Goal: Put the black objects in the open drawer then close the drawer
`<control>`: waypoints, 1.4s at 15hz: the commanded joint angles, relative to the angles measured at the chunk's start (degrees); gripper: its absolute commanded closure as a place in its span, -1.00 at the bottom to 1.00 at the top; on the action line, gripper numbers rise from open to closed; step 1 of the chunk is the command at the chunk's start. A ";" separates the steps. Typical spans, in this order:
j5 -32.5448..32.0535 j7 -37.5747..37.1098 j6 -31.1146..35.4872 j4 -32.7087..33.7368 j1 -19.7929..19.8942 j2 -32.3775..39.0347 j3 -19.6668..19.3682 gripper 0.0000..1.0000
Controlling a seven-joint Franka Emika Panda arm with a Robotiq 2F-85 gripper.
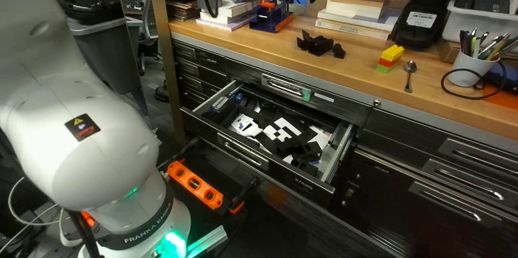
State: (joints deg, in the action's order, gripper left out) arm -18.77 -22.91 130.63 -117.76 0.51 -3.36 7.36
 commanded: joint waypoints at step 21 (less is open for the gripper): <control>-4.98 30.37 -12.06 20.57 -4.39 23.59 -3.43 -1.00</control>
State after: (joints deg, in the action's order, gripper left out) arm -25.45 4.32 119.72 -100.46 -3.00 18.28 4.50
